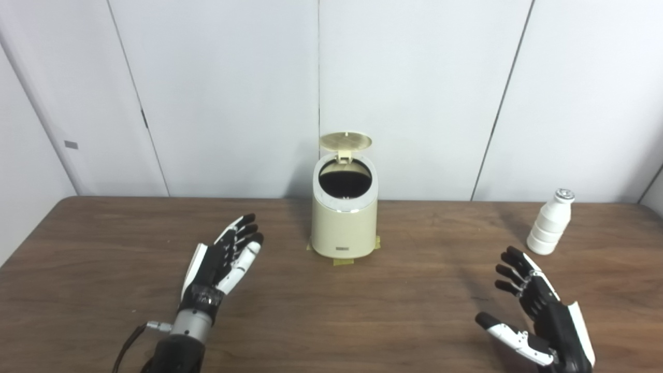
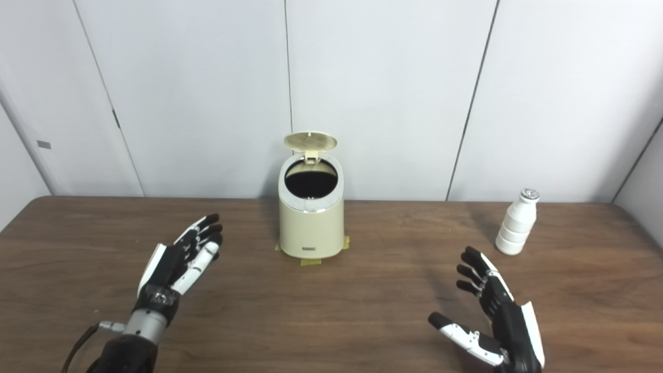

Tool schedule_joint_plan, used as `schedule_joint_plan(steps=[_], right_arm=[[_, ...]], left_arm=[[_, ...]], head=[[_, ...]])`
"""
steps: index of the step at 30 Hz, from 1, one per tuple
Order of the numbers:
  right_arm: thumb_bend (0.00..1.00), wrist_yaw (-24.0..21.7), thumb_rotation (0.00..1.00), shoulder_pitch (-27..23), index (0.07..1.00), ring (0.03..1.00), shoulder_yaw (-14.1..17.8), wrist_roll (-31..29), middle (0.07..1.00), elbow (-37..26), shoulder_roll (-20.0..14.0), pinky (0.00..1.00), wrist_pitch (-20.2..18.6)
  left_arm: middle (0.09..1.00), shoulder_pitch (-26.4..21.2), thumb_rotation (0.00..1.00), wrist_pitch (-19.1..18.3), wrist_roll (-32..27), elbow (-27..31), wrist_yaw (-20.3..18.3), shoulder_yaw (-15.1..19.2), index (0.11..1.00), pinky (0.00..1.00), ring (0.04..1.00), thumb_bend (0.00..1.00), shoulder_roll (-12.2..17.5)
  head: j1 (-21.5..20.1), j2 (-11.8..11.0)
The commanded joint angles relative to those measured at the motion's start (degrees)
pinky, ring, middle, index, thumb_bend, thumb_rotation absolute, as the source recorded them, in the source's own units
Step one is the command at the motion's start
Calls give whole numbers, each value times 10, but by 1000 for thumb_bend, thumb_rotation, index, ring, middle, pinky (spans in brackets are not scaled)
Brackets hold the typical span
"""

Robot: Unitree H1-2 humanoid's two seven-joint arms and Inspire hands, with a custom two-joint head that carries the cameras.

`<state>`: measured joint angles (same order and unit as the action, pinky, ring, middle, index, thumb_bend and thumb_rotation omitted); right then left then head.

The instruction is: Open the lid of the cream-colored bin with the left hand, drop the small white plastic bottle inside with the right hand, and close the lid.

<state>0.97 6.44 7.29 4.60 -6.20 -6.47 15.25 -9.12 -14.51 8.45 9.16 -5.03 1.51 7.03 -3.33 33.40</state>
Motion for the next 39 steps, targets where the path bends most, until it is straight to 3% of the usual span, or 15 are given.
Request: schedule_joint_plan(steps=[1,3,9,11,17,22,28,34,37,39], right_arm=[[712,14,241,29,843,812,9,19,850,10,-6,752,1],[722,19,185,26,843,812,18,25,852,6,-16,764,-8],[790,52,160,8,843,820,53,66,851,25,-40,780,-17],[824,65,184,3,828,808,59,81,840,18,-38,757,-32],[853,100,207,-10,781,755,73,125,787,-41,-21,696,-132],[869,128,214,-24,783,753,80,141,790,-28,-21,667,-140],[865,151,186,-49,786,765,82,165,799,-3,-37,703,-138],[871,155,208,-92,811,792,87,171,829,25,-62,749,-176],[892,159,223,-115,818,800,86,174,829,41,-77,720,-187],[907,161,232,-128,816,786,83,181,821,53,-88,698,-189]], left_arm=[[887,-14,771,-7,-18,25,0,7,932,810,847,439,-1],[890,-10,781,-16,-29,31,0,10,935,830,856,433,-2],[891,-1,746,-14,-55,32,-7,20,938,849,866,411,14],[889,-1,726,-13,-63,31,-9,24,937,849,865,417,19],[903,-1,689,-7,-80,24,-15,34,945,865,874,389,32],[911,0,660,-6,-98,17,-23,42,953,872,884,373,43],[928,-2,623,-15,-115,20,-32,47,968,903,903,324,56],[918,2,648,-42,-107,34,-29,44,968,919,905,342,67],[909,4,615,-44,-100,40,-29,39,956,887,888,331,73],[908,6,646,-44,-91,44,-30,35,953,904,897,318,78]], head=[[-5,1],[-17,2],[-85,5],[-102,5],[-153,3],[-191,1],[-219,2],[-234,2],[-237,1],[-235,0]])
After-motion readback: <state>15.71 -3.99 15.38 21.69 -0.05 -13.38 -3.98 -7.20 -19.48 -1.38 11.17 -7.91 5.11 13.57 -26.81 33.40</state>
